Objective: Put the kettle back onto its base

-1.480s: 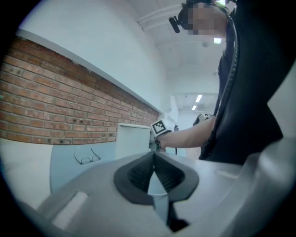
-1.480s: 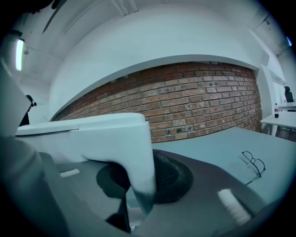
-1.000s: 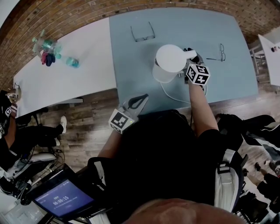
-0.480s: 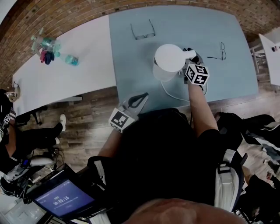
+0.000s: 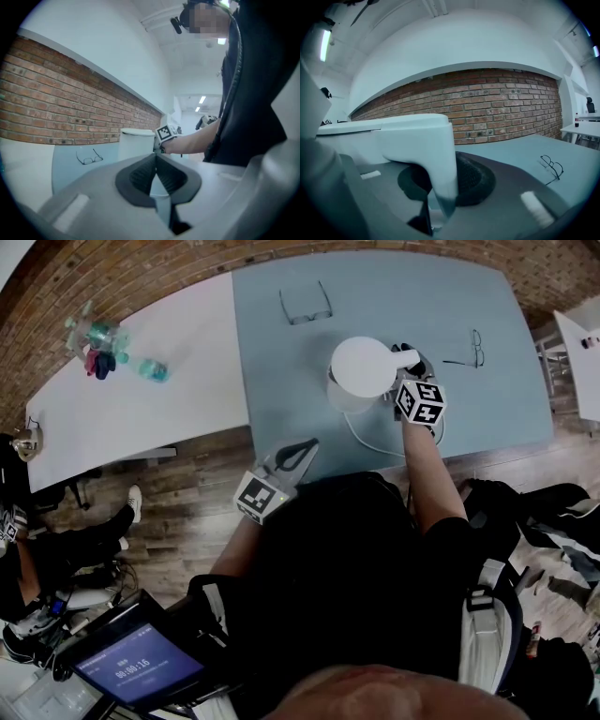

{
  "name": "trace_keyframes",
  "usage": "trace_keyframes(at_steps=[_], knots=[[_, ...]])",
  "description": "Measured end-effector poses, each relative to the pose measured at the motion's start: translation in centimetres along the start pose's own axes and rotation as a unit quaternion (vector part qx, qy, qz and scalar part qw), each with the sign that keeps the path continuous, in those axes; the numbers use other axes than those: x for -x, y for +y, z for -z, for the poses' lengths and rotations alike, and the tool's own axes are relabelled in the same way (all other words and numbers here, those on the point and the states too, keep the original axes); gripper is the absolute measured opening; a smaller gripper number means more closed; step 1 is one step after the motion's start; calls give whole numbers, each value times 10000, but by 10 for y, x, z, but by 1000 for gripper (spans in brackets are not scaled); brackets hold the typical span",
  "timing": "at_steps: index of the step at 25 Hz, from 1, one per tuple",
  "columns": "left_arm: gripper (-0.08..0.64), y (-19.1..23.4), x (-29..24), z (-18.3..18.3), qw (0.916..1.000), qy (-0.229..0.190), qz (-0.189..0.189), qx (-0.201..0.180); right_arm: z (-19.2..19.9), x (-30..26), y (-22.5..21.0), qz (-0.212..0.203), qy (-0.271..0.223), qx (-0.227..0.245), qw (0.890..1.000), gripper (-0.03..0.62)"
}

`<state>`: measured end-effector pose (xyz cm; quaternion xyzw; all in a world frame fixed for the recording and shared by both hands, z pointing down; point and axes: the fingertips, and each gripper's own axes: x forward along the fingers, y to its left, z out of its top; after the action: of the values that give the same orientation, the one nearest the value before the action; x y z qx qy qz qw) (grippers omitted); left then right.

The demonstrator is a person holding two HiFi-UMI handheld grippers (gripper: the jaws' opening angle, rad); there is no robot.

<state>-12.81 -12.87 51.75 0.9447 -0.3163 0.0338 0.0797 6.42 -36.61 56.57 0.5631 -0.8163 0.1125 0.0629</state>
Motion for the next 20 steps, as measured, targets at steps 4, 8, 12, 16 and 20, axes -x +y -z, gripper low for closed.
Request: trace_keyframes(at_steps=[4, 8, 12, 16, 20], knots=[[2, -1, -1, 0, 10000, -10, 28, -8, 1, 1, -1, 26, 2, 85, 10000, 81], [2, -3, -3, -1, 10000, -23, 62, 6, 2, 1, -1, 11, 53, 293, 9996, 69], [2, -3, -4, -1, 10000, -28, 67, 6, 1, 1, -1, -16, 51, 319, 9995, 69], [2, -3, -3, 0, 10000, -24, 83, 6, 2, 2, 0, -57, 56, 387, 9992, 67], [2, -5, -3, 1, 9999, -6, 118, 14, 3, 3, 2, -116, 84, 442, 9989, 67]])
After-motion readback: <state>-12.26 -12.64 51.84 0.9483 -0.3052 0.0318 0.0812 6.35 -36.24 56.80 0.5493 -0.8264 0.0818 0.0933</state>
